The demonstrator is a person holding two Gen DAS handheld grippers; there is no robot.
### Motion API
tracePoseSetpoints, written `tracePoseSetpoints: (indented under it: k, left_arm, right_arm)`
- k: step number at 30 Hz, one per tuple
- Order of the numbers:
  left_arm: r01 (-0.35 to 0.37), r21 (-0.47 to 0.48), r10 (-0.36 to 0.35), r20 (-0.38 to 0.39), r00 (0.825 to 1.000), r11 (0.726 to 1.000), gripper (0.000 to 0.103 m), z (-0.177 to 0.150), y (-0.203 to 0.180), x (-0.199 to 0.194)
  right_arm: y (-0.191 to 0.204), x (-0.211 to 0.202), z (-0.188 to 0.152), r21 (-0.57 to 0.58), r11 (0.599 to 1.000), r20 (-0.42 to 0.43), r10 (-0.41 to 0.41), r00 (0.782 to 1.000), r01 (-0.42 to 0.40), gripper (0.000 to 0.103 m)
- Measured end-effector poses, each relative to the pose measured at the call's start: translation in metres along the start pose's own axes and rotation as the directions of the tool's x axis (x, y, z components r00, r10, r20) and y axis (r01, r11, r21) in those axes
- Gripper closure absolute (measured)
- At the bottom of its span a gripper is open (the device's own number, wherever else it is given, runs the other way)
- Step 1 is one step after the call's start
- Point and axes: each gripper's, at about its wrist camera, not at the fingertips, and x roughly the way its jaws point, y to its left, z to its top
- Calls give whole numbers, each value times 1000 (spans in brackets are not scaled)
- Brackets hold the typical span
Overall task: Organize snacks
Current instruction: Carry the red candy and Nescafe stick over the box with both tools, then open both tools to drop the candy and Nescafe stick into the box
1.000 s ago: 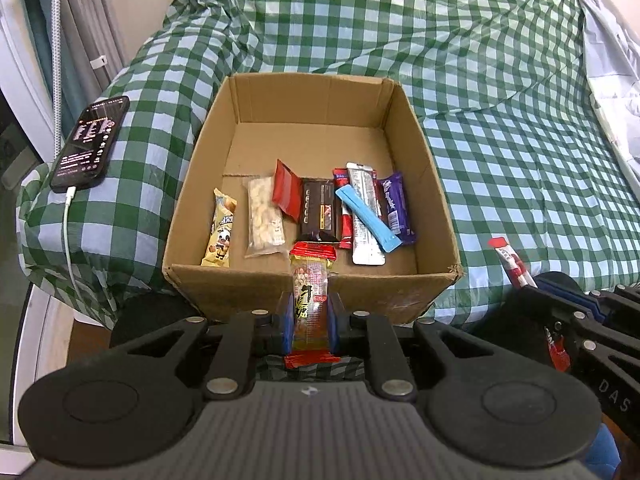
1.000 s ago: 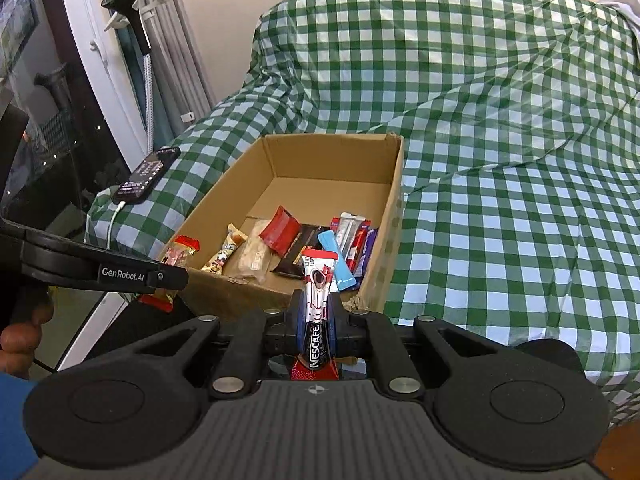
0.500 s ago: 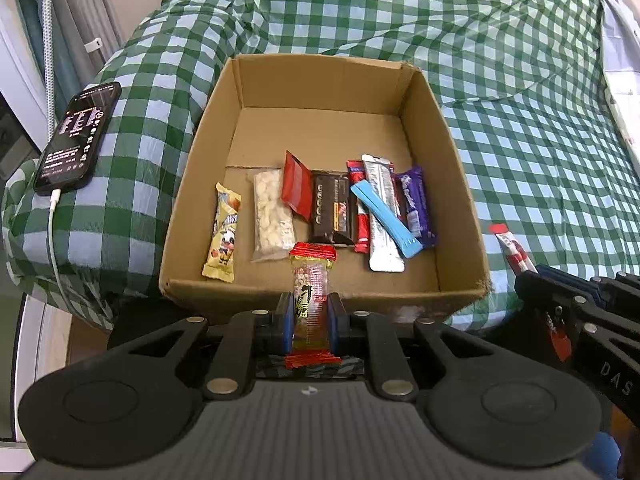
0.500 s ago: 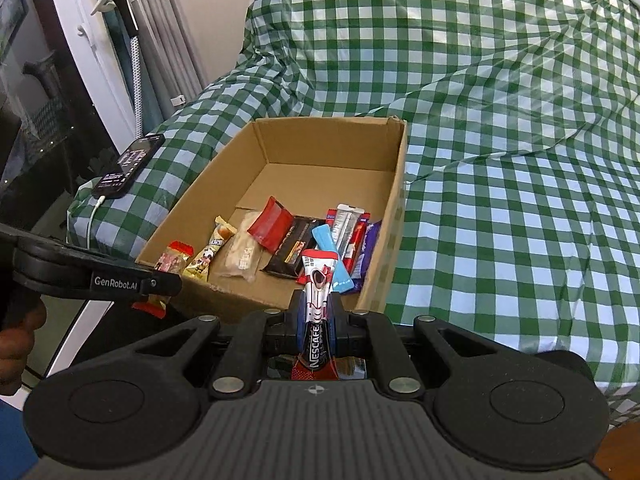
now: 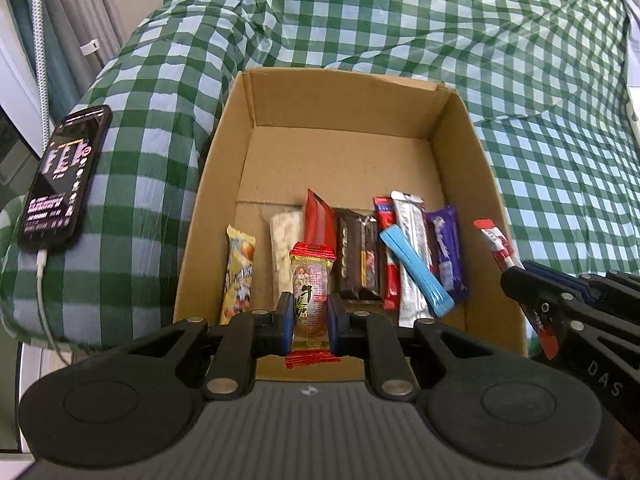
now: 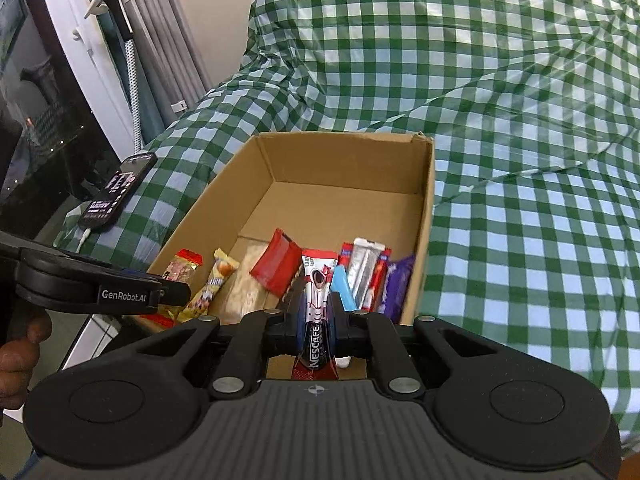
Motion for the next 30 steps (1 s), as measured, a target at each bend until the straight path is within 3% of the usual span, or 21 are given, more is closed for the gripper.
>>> tracePoseSetpoints:
  k: [15,16,18,19,20,21,23,30]
  left_arm:
    - [-25,38,27,-51,998,999,84,44,-1,54]
    - [-26,39,28,-45,999,999,81,46,-1,55]
    - [-26,42,27,-38,999,999,45,50,0,56]
    - [-32,37,33,-29,999,999,13,52,0,55]
    - [-46,23,46,0,999,999,0,53,1,51]
    - [-53,16,52,33,998,998,0,52,1,47]
    - [-62,33,61,51,997,997,0,52,1,42]
    - [-73,40,73,6,997,997,0,31,-2,25]
  right_arm:
    - [-21,67,29,42,999,-39,-13,999,15,91]
    - [-22,70,30,44,999,-40,-14,999,16,91]
    - [-25,76,34,55,998,-35,-6,999,8,85]
    - [-27,77,35,69,998,-26,-5,1000,6,83]
    - [-29,78,37,82,997,-19,1,1000,1,77]
    - [-32,78,38,97,995,-11,7,1000,-6,55]
    - [-37,77,39,133,991,5,6,1000,-7,34]
    - [-35,54,26,185,982,-10,-29,1000,30,14]
